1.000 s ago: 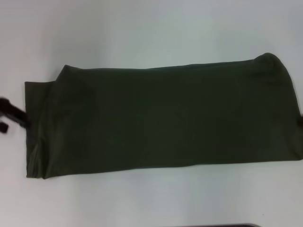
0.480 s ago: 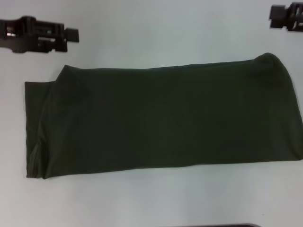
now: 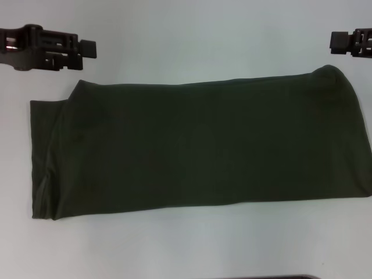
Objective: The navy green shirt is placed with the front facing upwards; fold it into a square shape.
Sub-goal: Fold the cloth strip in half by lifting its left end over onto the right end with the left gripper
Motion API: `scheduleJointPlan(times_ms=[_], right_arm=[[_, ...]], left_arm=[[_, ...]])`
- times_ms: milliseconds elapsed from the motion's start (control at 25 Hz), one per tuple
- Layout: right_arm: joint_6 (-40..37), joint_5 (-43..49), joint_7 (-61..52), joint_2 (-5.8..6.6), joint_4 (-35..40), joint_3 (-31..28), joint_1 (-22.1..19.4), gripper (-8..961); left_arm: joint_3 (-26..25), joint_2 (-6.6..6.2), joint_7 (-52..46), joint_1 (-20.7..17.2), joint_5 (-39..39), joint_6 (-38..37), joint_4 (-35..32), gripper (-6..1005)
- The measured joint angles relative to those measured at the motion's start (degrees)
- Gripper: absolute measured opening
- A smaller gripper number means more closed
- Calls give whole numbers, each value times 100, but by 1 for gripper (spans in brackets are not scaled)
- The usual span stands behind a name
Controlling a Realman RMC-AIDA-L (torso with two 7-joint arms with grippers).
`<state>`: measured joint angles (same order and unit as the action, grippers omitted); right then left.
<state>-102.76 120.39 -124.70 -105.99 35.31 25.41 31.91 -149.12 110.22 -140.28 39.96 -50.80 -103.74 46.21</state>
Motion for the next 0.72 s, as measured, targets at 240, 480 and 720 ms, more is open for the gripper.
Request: scheduleJointPlan(times_ms=[240, 480, 720], right_arm=[[102, 274, 89, 11, -287, 148, 64, 444], [56, 293, -34, 39, -274, 127, 50, 518], [106, 314, -219, 53, -265, 148, 69, 725]], left_arm=[[103, 28, 14, 6, 0, -8, 21, 643], [104, 27, -24, -10, 0, -12, 37, 644], [117, 7, -48, -11, 0, -42, 8, 644]])
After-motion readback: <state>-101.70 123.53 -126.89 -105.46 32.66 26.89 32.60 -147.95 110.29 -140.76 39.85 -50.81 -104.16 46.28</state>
